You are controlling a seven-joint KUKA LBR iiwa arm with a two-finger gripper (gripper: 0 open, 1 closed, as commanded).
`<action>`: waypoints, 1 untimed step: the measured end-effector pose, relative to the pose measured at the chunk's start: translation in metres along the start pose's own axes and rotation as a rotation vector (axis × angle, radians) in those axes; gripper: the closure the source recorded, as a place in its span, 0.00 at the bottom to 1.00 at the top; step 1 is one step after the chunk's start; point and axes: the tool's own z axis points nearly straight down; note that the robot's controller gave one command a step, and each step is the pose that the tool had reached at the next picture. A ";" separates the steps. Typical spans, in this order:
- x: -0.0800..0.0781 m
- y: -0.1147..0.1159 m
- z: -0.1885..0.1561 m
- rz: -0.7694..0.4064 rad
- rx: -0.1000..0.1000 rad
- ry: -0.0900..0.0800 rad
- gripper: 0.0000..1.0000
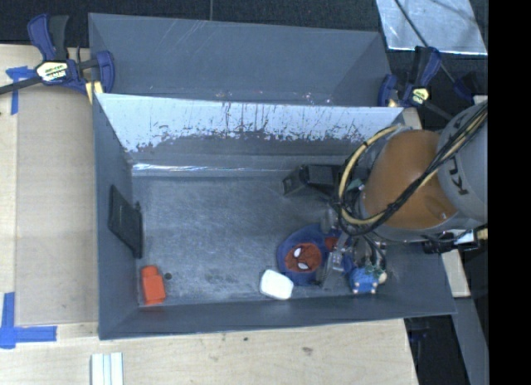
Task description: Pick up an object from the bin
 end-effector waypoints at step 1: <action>0.002 0.000 -0.002 -0.002 0.001 0.013 1.00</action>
Offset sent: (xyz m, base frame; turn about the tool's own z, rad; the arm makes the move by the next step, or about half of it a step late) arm 0.0000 0.0000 0.0000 0.0000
